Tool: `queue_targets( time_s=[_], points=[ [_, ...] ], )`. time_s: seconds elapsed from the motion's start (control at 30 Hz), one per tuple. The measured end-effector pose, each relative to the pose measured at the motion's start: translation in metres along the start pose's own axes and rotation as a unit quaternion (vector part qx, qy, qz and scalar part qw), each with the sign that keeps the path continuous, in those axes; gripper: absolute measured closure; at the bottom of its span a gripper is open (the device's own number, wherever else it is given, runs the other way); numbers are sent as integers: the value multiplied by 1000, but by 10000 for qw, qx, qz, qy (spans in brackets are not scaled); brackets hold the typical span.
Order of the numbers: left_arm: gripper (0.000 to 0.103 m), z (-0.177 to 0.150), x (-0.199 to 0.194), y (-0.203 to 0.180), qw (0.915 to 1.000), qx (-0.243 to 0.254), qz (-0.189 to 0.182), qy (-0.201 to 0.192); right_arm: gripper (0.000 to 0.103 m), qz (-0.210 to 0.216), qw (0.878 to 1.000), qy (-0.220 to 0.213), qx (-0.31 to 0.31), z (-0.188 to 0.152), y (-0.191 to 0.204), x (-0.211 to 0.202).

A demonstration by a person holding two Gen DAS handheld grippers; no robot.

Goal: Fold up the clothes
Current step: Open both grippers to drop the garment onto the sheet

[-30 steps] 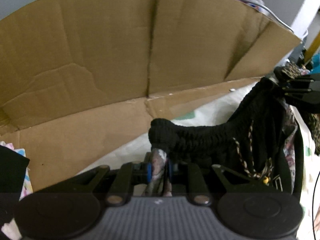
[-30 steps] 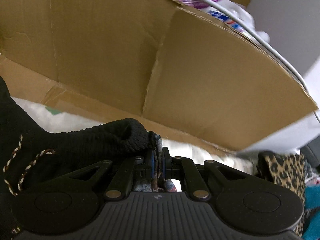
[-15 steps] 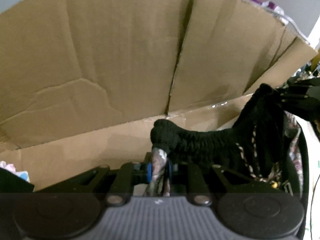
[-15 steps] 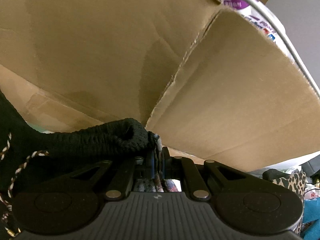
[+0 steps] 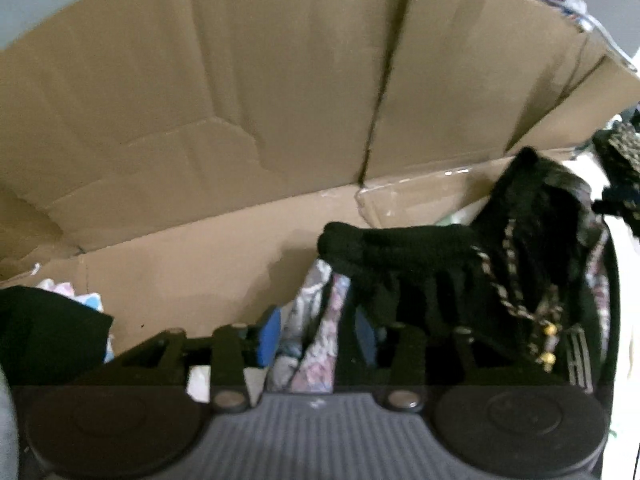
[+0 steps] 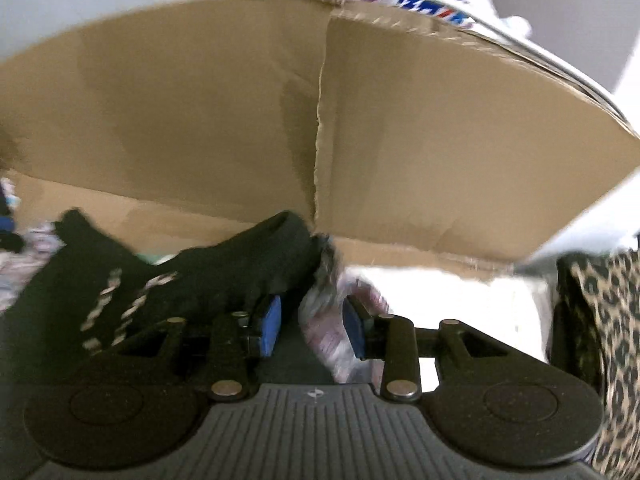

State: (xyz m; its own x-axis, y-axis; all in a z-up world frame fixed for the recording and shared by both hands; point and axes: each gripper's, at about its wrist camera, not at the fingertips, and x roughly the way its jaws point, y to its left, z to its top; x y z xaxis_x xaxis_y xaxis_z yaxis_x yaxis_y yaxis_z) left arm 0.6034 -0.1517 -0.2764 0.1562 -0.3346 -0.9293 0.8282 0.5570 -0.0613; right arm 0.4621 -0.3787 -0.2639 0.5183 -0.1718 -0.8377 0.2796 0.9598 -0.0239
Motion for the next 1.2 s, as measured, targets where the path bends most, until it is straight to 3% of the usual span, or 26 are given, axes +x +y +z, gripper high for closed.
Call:
queue_targets(
  time_s=[0.2, 0.47, 0.63, 0.83, 1.2],
  points=[
    [55, -12, -38, -32, 9996, 266, -8, -35, 62, 483, 9983, -90, 320, -35, -3, -57],
    [55, -52, -71, -104, 9977, 540, -381, -179, 62, 895, 9910, -371, 928, -118, -12, -109],
    [56, -77, -69, -150, 9958, 752, -494, -151, 62, 874, 9899, -515, 986, -165, -11, -128],
    [57, -99, -62, -189, 9951, 770, -615, 83, 62, 948, 9887, -382, 1101, -217, -14, -146],
    [57, -144, -40, -255, 9881, 1289, -693, 463, 62, 1120, 9758, -218, 1867, -276, -24, -146]
  ],
)
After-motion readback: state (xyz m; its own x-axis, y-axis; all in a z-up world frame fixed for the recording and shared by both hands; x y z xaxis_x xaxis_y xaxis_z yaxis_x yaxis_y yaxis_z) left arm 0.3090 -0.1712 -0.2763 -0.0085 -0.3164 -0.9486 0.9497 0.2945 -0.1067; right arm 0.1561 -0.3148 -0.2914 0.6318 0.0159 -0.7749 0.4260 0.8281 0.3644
